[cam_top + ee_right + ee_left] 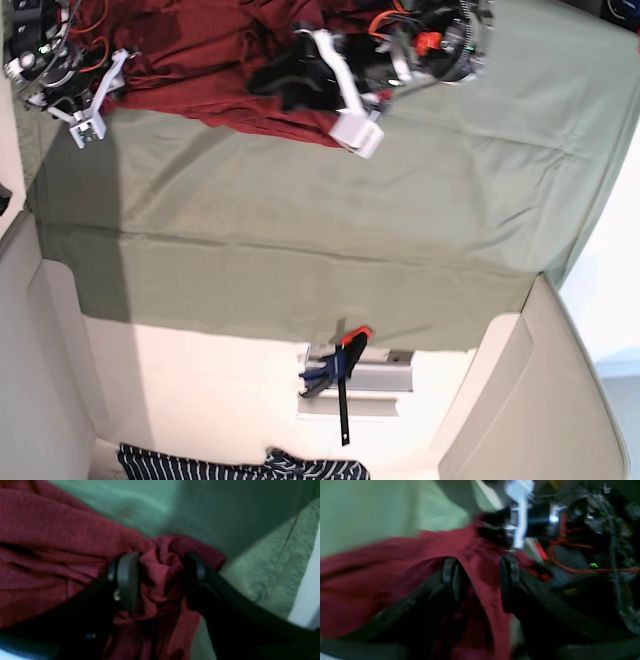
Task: Fold the T-shirt properly
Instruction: 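Carry the folded fabric further toward the right gripper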
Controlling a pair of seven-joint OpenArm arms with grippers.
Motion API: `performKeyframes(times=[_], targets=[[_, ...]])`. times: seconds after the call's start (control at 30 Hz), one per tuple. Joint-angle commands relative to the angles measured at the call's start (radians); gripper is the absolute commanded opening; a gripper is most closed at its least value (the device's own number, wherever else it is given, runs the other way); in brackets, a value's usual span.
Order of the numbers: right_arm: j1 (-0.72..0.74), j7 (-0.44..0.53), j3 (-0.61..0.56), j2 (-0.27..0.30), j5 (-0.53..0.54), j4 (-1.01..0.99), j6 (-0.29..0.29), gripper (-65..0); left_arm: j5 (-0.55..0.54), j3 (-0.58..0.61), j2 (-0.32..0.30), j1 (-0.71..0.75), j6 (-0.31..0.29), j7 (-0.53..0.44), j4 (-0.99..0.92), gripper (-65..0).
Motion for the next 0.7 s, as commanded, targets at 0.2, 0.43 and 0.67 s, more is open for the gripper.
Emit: performKeyframes(times=[0.2, 0.43, 0.67], targets=[[0.013, 0.005, 0.006, 0.013, -0.005, 0.01, -0.007, -36.2, -0.014, -0.031, -0.097, -0.002, -0.009, 0.022, 0.017, -37.9], [0.013, 0.004, 0.006, 0.013, -0.005, 0.01, -0.007, -36.2, -0.014, -0.029, -0.105, 0.033, -0.009, 0.019, 0.017, -35.5], [0.013, 0.004, 0.006, 0.013, -0.005, 0.01, -0.007, -36.2, -0.015, -0.029, -0.105, 0.041, -0.009, 0.02, 0.023, -33.5]])
